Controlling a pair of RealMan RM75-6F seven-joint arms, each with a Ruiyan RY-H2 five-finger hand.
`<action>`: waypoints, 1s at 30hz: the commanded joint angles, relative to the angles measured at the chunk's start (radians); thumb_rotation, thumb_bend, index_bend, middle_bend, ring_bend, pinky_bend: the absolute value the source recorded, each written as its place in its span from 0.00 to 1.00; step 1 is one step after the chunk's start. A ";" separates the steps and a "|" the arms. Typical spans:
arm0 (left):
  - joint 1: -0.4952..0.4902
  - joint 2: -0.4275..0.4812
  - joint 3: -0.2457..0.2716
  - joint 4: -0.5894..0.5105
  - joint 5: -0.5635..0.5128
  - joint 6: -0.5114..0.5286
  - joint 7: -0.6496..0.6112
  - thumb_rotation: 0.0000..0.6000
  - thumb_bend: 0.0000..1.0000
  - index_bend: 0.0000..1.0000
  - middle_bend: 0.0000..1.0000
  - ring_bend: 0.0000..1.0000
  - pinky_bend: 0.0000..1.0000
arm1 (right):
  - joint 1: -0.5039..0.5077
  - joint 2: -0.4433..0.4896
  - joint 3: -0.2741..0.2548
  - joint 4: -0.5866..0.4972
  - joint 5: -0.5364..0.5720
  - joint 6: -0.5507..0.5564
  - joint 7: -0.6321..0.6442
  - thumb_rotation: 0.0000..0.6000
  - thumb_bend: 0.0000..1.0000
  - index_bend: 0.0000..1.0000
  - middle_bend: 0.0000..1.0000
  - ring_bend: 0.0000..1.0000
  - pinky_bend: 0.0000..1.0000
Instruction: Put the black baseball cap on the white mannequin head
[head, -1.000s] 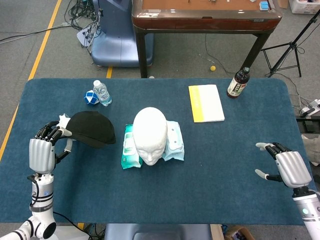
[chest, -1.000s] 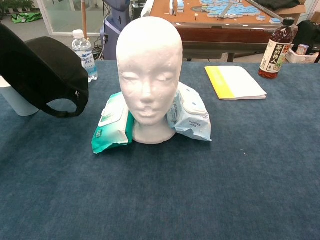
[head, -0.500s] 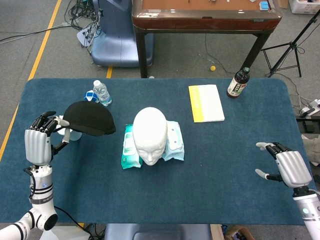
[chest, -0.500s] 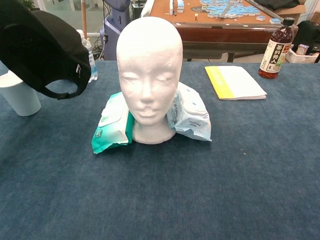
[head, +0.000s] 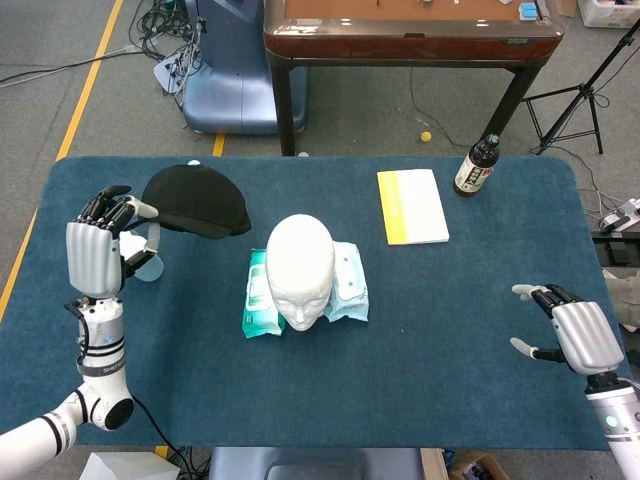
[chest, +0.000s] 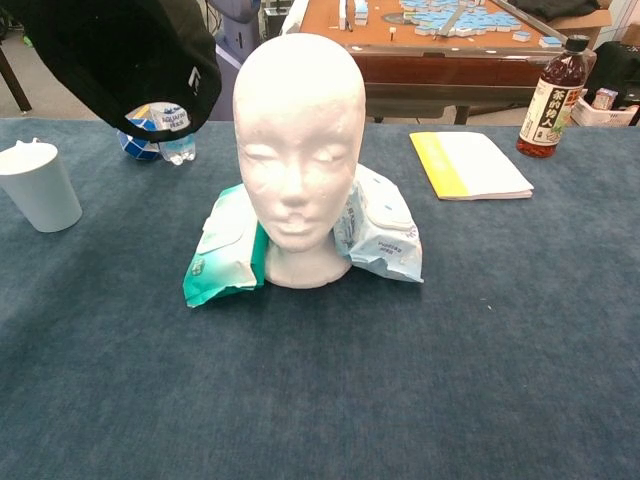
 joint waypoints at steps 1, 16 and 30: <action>-0.039 -0.018 -0.021 0.011 -0.023 -0.028 0.022 1.00 0.51 0.87 0.57 0.31 0.42 | 0.000 0.001 0.001 0.001 0.001 0.000 0.003 1.00 0.02 0.28 0.37 0.29 0.46; -0.210 -0.099 -0.079 -0.017 -0.079 -0.095 0.159 1.00 0.51 0.87 0.58 0.31 0.42 | 0.003 0.006 -0.001 0.006 -0.003 -0.003 0.026 1.00 0.02 0.28 0.37 0.29 0.46; -0.267 -0.178 -0.061 -0.135 -0.073 -0.044 0.269 1.00 0.51 0.87 0.58 0.31 0.42 | 0.003 0.012 -0.004 0.012 -0.014 0.003 0.049 1.00 0.02 0.28 0.37 0.29 0.46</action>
